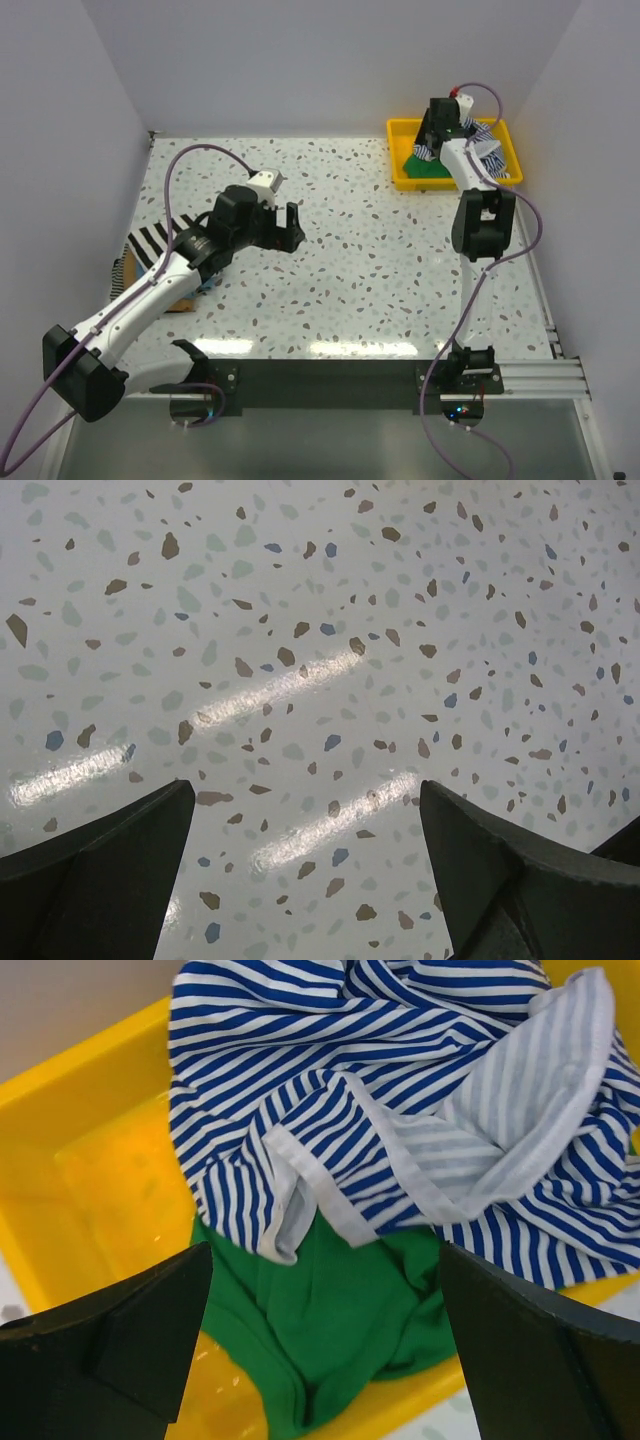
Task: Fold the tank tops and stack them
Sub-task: Grab the tank top from the pile
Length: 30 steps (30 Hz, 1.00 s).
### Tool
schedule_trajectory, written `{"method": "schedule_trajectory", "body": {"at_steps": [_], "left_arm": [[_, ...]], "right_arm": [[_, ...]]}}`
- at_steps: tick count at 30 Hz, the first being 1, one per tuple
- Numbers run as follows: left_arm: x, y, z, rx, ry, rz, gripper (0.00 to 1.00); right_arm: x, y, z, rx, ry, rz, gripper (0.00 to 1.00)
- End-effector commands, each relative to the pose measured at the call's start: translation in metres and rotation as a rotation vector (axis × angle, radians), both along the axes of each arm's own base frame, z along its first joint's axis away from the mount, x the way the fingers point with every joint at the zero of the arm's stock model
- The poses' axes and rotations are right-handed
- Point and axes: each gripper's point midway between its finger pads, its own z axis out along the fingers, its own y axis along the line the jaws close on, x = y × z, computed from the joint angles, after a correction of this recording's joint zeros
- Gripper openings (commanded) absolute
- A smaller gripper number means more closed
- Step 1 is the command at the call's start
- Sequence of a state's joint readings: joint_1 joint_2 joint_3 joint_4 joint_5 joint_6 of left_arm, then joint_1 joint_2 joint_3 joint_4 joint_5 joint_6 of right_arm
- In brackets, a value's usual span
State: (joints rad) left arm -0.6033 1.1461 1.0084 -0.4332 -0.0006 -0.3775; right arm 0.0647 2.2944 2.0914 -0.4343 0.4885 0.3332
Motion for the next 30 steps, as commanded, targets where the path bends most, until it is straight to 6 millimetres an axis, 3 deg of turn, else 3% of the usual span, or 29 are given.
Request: {"method": "schedule_trajectory", "body": {"at_steps": [1,3,6,10,15,16,18,19,21,26,27,29,30], "left_arm": [[0.011,0.002,0.022,-0.033,-0.073,-0.004,1.00],[0.012,0.006,0.023,-0.021,-0.079,0.004,1.00],[0.011,0.009,0.022,-0.015,-0.086,0.011,1.00],[0.013,0.017,0.017,0.011,-0.084,0.042,1.00],[0.013,0.018,0.013,0.012,-0.073,0.048,1.00],[0.013,0.018,0.013,0.010,-0.072,0.048,1.00],[0.013,0.018,0.013,0.008,-0.075,0.050,1.00],[0.013,0.018,0.011,0.009,-0.070,0.050,1.00],[0.013,0.018,0.012,0.008,-0.073,0.050,1.00],[0.014,0.018,0.017,-0.006,-0.084,0.050,1.00],[0.014,0.018,0.017,-0.006,-0.086,0.049,1.00],[0.015,0.020,0.019,-0.007,-0.090,0.056,1.00],[0.015,0.021,0.019,-0.007,-0.092,0.059,1.00]], "right_arm": [[0.026,-0.030,0.007,0.002,-0.104,-0.107,0.99],[0.032,-0.037,-0.009,0.005,-0.109,-0.148,0.99],[0.038,-0.045,-0.018,0.008,-0.148,-0.197,0.98],[0.045,-0.048,-0.015,0.017,-0.199,-0.220,0.89],[0.043,-0.050,-0.009,0.015,-0.213,-0.234,0.52],[0.044,-0.051,0.000,0.014,-0.236,-0.234,0.37],[0.044,-0.052,0.006,0.005,-0.238,-0.227,0.22],[0.044,-0.052,0.010,0.003,-0.241,-0.226,0.09],[0.044,-0.053,0.024,-0.003,-0.256,-0.218,0.00],[0.040,-0.051,0.065,-0.001,-0.327,-0.195,0.00],[0.036,-0.050,0.085,-0.002,-0.357,-0.190,0.00],[0.031,-0.049,0.102,-0.001,-0.383,-0.180,0.00],[0.026,-0.048,0.124,-0.005,-0.415,-0.173,0.00]]}}
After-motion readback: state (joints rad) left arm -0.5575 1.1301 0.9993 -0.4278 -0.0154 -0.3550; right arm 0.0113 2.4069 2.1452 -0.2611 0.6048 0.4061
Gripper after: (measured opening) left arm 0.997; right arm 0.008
